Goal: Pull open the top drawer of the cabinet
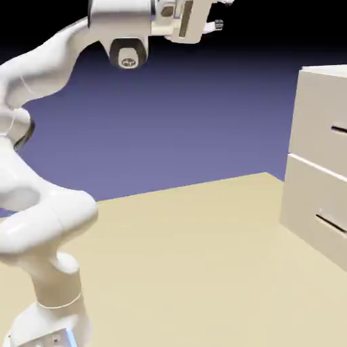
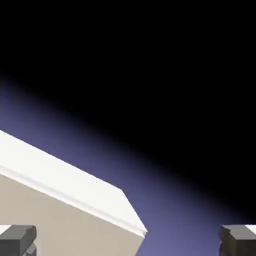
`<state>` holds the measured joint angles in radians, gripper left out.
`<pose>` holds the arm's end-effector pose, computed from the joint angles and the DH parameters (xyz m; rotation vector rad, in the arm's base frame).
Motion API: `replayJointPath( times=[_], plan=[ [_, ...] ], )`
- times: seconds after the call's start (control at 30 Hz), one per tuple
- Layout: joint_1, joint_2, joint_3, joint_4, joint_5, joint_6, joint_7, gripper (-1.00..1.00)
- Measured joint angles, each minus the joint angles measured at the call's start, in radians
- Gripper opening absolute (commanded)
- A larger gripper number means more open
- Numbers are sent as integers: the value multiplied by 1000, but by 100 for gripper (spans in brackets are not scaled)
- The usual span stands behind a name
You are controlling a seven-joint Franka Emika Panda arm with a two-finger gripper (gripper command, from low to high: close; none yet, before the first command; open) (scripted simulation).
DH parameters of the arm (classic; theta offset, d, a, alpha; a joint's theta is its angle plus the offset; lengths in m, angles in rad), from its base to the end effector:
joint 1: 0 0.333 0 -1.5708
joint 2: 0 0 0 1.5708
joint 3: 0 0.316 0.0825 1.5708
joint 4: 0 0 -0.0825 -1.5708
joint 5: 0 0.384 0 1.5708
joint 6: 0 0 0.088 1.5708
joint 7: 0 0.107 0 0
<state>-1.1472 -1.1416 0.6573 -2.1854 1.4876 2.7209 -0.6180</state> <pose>0.3289 0.0248 0.7890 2.0459 -0.4582 2.2370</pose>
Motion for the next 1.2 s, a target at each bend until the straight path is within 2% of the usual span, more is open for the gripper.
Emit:
replayJointPath(
  times=[1.07,1.2],
  plan=[
    [-1084,-534,615,584,1391,-296,-1271,0],
    [-1145,-523,612,693,1386,-249,-1256,0]
  ],
)
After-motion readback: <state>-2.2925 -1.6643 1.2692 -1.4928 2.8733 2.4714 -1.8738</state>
